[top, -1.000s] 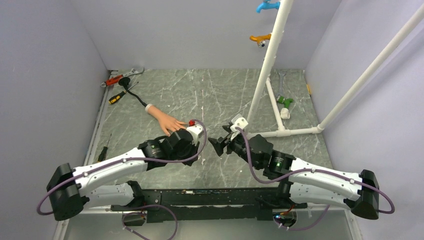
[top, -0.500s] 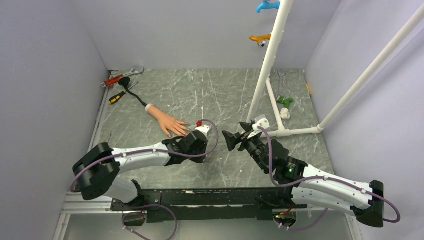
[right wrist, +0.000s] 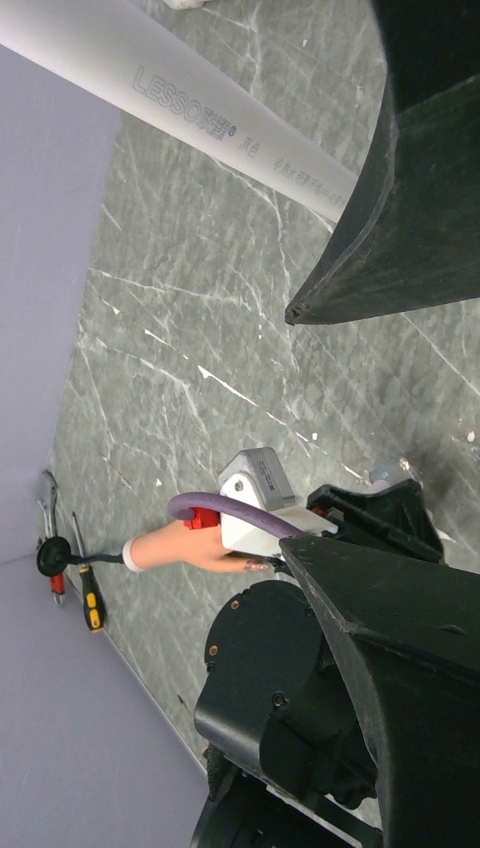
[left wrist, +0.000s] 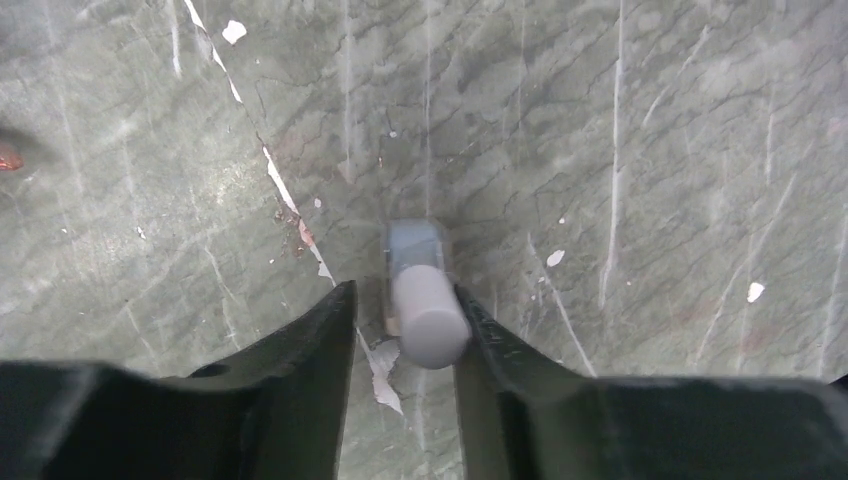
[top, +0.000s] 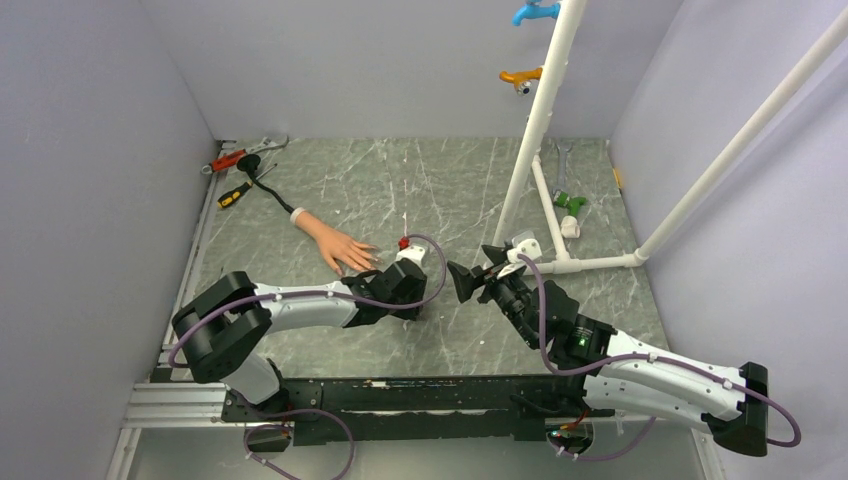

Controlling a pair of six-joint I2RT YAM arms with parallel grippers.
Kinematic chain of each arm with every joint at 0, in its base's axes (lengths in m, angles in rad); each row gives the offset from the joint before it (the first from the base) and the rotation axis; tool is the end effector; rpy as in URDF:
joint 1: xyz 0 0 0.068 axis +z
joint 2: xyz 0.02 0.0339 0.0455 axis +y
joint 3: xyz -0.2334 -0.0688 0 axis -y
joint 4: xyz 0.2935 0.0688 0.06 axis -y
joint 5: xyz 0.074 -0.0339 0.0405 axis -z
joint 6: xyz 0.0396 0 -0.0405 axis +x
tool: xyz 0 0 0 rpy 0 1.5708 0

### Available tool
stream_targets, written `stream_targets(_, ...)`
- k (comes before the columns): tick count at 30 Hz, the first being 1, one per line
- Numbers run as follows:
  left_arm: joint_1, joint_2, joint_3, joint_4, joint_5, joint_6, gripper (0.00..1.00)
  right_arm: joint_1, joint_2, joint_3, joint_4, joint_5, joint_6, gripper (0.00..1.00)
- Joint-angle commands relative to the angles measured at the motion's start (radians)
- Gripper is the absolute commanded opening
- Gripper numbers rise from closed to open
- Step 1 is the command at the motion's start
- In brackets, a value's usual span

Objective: Paint the nails
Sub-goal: Place the nail polish bottle at the center of the board, then reset both arms

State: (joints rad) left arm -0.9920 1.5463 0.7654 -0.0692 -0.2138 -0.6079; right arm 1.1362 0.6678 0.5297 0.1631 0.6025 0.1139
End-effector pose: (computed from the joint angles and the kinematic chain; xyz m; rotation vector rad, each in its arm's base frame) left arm 0.1927 -0.2795 0.0982 0.3705 2.4243 -0.4791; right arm 0.1224 0.2103 0.2797 -0.3169 1.5415 0.5218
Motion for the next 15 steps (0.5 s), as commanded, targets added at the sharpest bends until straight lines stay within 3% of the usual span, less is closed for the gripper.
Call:
stream_targets(1,-0.003,-0.003,0.008,0.049,-0.012,-0.009,0.52,-0.004,-0.017,0.001,0.029,0.019,0.003,0.78)
stream_targets(3,-0.008,-0.024,-0.009,0.06,-0.01,0.005,0.7,-0.006,-0.021,0.0,0.03,0.021,0.004,0.78)
stream_targets(5,-0.013,-0.057,-0.022,0.08,-0.011,0.014,0.79,-0.005,-0.024,0.001,0.028,0.02,0.005,0.78)
stream_targets(15,-0.012,-0.319,0.053,-0.198,-0.092,0.098,0.84,-0.005,-0.065,0.045,-0.023,-0.005,0.059,0.8)
